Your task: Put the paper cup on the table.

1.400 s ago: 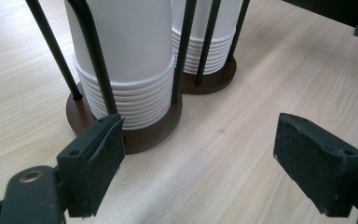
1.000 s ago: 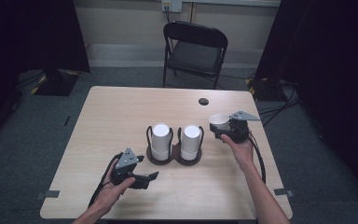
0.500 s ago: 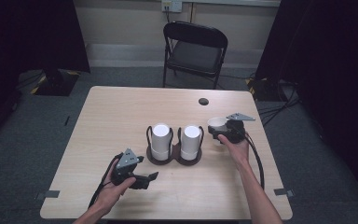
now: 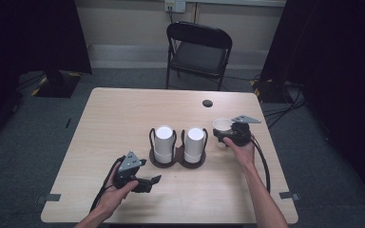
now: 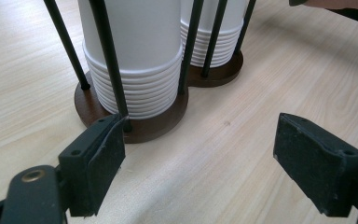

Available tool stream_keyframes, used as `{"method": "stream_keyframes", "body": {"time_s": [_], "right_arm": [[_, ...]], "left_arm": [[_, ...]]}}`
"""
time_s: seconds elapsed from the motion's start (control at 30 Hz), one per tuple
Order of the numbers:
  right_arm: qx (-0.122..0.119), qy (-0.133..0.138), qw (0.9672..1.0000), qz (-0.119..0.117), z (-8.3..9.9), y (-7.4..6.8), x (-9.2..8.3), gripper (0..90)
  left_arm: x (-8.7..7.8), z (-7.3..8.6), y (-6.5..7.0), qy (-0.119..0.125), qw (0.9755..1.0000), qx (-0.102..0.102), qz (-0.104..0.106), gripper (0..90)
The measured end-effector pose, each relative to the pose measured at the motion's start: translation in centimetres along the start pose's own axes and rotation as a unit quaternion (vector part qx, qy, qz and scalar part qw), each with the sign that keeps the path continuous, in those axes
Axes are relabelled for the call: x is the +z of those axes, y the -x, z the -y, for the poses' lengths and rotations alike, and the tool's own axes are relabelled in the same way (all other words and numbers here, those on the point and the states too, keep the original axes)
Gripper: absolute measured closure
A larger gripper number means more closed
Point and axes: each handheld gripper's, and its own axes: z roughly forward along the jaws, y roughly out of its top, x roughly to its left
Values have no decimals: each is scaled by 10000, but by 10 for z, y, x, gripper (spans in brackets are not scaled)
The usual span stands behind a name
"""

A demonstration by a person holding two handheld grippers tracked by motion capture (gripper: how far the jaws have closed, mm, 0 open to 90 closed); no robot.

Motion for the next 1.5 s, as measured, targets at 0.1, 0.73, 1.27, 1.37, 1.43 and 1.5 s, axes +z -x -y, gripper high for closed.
{"method": "stream_keyframes", "body": {"time_s": [0.1, 0.73, 1.27, 1.37, 1.43, 1.5], "right_arm": [[62, -86, 9999, -44, 3, 1, -1, 227], [-167, -383, 9991, -95, 16, 2, -11, 239], [6, -540, 9985, -125, 21, 2, -8, 142], [73, -615, 9980, -135, 22, 3, -10, 142], [106, -610, 9980, -107, 23, 4, -12, 142], [143, -618, 9979, -129, 22, 5, -15, 142]], "left_arm": [[0, 0, 0, 3, 10000, 5, -6, 164], [1, 0, 0, -30, 10000, 16, -16, 167], [-2, 0, -5, 82, 9998, -127, -96, 159], [0, 1, -5, 79, 9998, -125, -94, 159], [0, 1, -5, 82, 9999, -124, -80, 160], [-1, 1, -5, 66, 9999, -103, -98, 160]]}}
